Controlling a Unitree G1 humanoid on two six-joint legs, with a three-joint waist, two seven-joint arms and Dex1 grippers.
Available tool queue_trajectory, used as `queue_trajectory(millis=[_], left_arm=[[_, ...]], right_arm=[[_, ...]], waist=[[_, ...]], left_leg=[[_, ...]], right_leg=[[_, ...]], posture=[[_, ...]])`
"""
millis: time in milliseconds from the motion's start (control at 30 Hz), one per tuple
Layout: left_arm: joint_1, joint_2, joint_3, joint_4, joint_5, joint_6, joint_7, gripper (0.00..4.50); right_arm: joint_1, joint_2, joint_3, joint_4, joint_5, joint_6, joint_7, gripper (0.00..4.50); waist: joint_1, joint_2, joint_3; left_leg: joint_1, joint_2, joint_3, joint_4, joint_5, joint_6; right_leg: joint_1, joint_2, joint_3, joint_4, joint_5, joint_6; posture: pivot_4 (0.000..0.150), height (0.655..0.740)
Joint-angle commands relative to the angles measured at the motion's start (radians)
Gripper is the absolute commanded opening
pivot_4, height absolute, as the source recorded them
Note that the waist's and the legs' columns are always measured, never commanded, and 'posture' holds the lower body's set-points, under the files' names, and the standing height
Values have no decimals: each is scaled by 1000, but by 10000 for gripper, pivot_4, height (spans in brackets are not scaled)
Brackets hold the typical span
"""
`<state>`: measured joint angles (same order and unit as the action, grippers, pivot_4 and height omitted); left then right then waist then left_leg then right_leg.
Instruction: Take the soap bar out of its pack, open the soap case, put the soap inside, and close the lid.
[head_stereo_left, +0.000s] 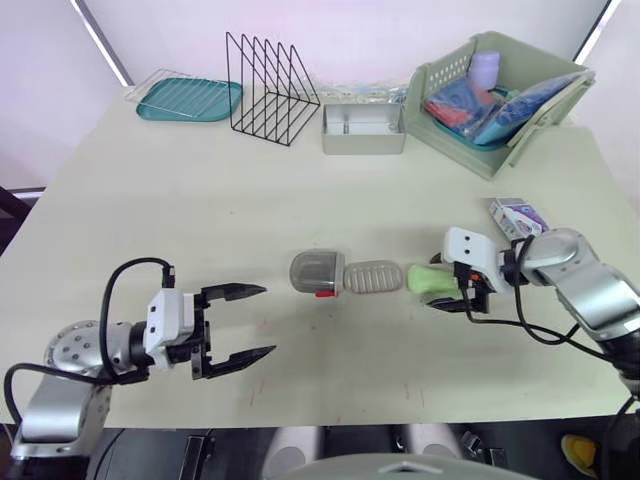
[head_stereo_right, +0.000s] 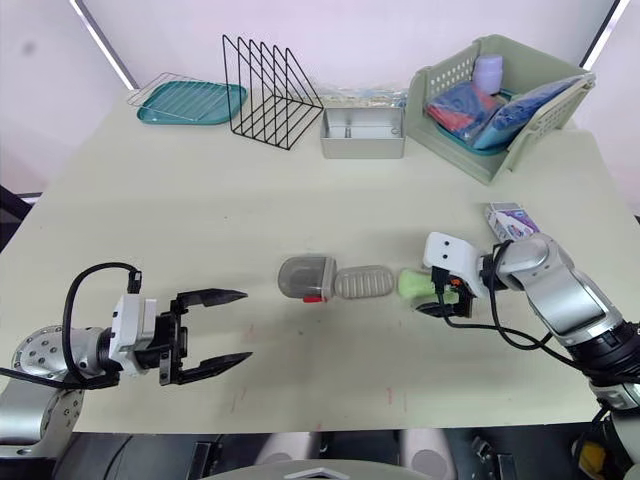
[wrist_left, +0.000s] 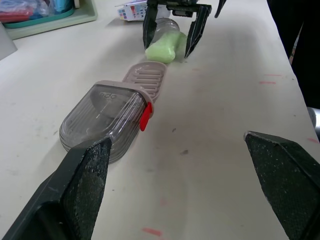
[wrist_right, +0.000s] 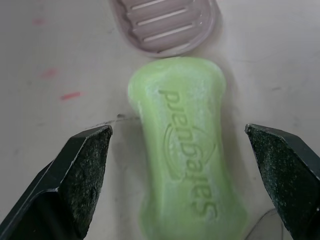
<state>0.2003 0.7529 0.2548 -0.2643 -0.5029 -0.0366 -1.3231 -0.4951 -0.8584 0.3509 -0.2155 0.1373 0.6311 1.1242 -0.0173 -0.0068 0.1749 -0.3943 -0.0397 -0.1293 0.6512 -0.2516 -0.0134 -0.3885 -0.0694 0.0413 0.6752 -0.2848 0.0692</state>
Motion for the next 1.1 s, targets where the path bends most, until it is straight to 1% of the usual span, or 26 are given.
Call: queue_trajectory(millis=[33, 167, 200, 233, 400, 533, 600, 700, 767, 900, 1100], left_arm=[[-2, 5, -5, -19, -3, -6, 16, 45000], [1, 6, -13, -25, -5, -3, 26, 45000], [6, 6, -16, -27, -3, -6, 26, 45000], [9, 7, -19, -28, -1, -9, 25, 45000], [12, 7, -23, -24, 4, -12, 32, 45000], [16, 7, -21, -24, 4, -5, 39, 45000], [16, 9, -22, -21, 3, -5, 41, 45000], [12, 7, -26, -14, 5, -10, 43, 45000], [11, 3, -29, -15, 6, -10, 47, 45000], [13, 1, -32, -26, 5, -6, 54, 45000], [16, 6, -32, -41, -1, 0, 63, 45000]], right_arm=[[-23, 8, 11, 6, -21, 0, 1, 39383], [-11, 1, 18, 18, -39, -14, 5, 24002], [-9, 0, 17, 16, -40, -13, 6, 18675], [-7, -2, 16, 14, -40, -13, 8, 16115], [-20, -15, 3, 0, -38, -57, 28, 16076], [-97, -7, -24, -52, 2, -24, 66, 16076], [-160, 30, -38, -83, 52, 53, 70, 16076], [-216, 87, -13, -103, 77, 113, 59, 16076], [-233, 145, 25, -78, 59, 114, 30, 16076], [-258, 216, 94, -11, 6, 84, -9, 16076], [-291, 283, 148, 36, -30, 83, -29, 16076]], waist=[[0, 0, 0], [0, 0, 0], [0, 0, 0], [0, 0, 0], [2, 0, 0], [-2, 0, 0], [-9, 0, 0], [-19, 0, 0], [-20, 0, 0], [-20, 0, 0], [-22, 0, 0]], left_leg=[[0, 0, 0, 0, 0, 0], [0, 0, 0, 0, 0, 0], [0, 0, 0, 0, 0, 0], [0, 0, 0, 0, 0, 0], [0, 0, 0, 0, 0, 0], [0, 0, -1, 0, 0, 0], [0, 0, -1, -1, 0, 0], [-2, 1, -2, -2, 0, 0], [-2, 1, -3, -2, 0, 0], [-3, 0, -2, -1, 0, 0], [-3, 0, -3, -2, 0, 0]], right_leg=[[0, 0, 0, 0, 0, 0], [0, 0, 0, 0, 0, 0], [0, 0, 0, 0, 0, 0], [0, 0, 0, 0, 0, 0], [0, 0, 0, 0, 0, 0], [0, 0, 0, 0, 0, 0], [-2, 0, 1, 1, 0, 0], [-5, 1, 2, 2, 0, 0], [-5, 1, 2, 2, 0, 0], [-6, 0, 2, 2, 0, 0], [-7, 0, 2, 2, 0, -1]], posture=[[1500, 7400], [1500, 7400], [1500, 7400], [1500, 7400], [1500, 7400], [1500, 7400], [1500, 7400], [1500, 7400], [1500, 7400], [1500, 7400], [1500, 7400]])
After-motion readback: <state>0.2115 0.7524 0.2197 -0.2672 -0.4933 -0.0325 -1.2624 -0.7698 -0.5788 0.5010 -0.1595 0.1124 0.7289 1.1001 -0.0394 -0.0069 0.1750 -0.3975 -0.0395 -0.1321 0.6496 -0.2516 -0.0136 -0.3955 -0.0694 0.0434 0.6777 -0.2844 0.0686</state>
